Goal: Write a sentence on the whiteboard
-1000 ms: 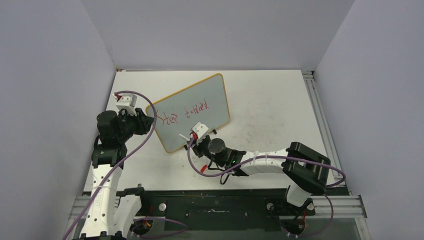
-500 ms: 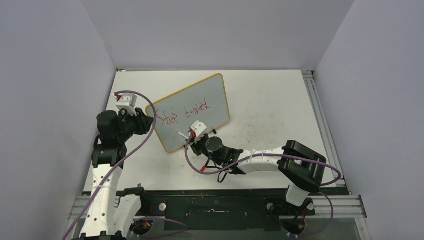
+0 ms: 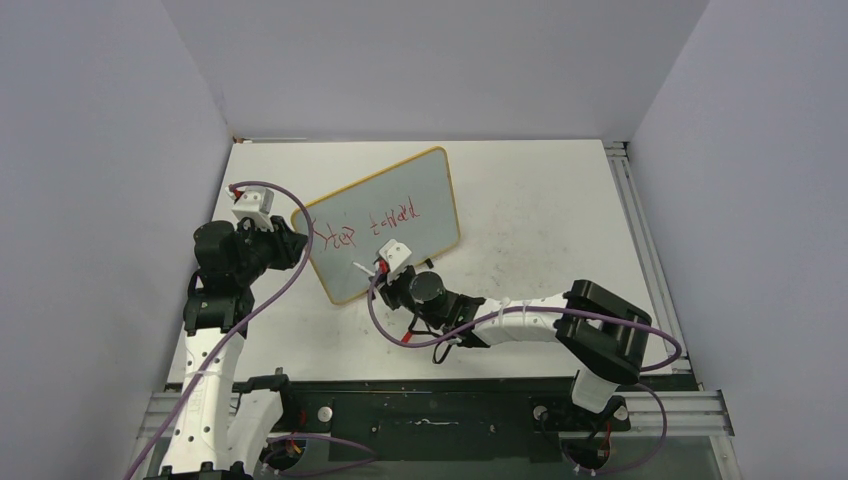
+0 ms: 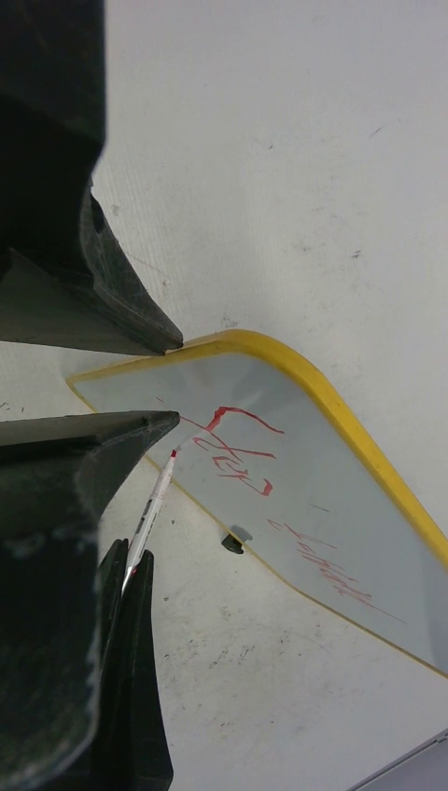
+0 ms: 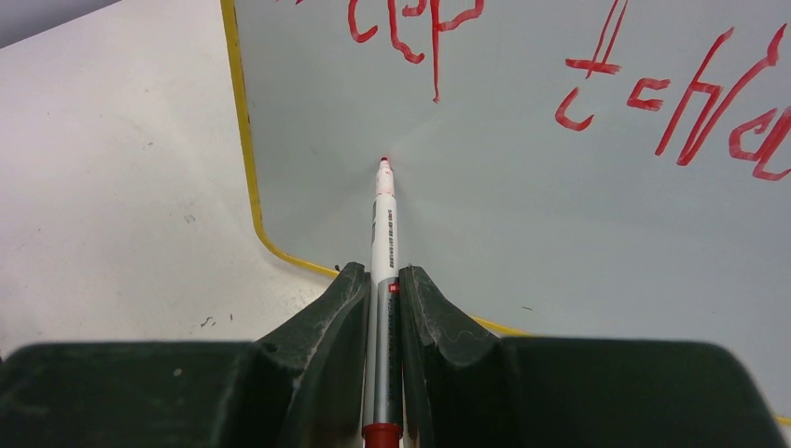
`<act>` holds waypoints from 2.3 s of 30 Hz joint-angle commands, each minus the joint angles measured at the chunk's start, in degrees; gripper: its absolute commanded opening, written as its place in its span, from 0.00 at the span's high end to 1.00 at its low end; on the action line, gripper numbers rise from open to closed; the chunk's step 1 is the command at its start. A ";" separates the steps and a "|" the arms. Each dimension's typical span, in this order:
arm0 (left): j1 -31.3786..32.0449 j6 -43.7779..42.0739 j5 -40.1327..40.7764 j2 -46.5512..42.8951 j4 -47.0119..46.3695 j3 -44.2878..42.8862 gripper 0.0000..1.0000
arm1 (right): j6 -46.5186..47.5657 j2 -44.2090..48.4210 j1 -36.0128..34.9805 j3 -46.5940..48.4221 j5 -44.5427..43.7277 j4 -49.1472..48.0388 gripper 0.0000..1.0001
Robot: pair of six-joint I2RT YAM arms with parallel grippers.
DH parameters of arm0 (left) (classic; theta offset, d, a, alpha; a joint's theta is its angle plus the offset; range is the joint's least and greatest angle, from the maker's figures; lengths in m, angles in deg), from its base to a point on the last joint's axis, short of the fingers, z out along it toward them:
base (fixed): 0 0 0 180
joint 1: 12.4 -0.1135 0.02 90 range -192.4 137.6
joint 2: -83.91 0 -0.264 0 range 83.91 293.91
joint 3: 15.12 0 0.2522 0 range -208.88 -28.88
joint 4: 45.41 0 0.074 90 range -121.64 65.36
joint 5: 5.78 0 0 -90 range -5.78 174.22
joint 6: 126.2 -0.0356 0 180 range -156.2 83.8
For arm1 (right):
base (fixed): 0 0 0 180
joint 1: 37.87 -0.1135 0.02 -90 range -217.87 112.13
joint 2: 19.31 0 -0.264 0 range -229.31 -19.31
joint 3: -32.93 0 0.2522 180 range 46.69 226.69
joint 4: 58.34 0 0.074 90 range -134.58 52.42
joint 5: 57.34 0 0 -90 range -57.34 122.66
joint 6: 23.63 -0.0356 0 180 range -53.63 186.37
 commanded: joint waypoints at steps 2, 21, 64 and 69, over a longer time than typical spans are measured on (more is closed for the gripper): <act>0.12 0.09 -0.86 -0.15 -2.01 -0.41 0.73 | 0.47 -1.35 0.18 2.67 0.52 -1.66 0.95; 0.14 0.09 -0.87 -0.16 -2.01 -0.41 0.73 | 0.17 -0.87 -0.09 1.27 -4.23 -1.07 0.95; 0.21 0.09 -0.86 -0.24 -2.01 -0.49 0.73 | 2.59 0.86 -0.44 3.91 -3.60 -3.27 0.95; 0.21 0.09 -0.88 -0.17 -2.01 -0.49 0.73 | 2.60 0.61 -0.44 3.87 -4.01 -3.32 0.95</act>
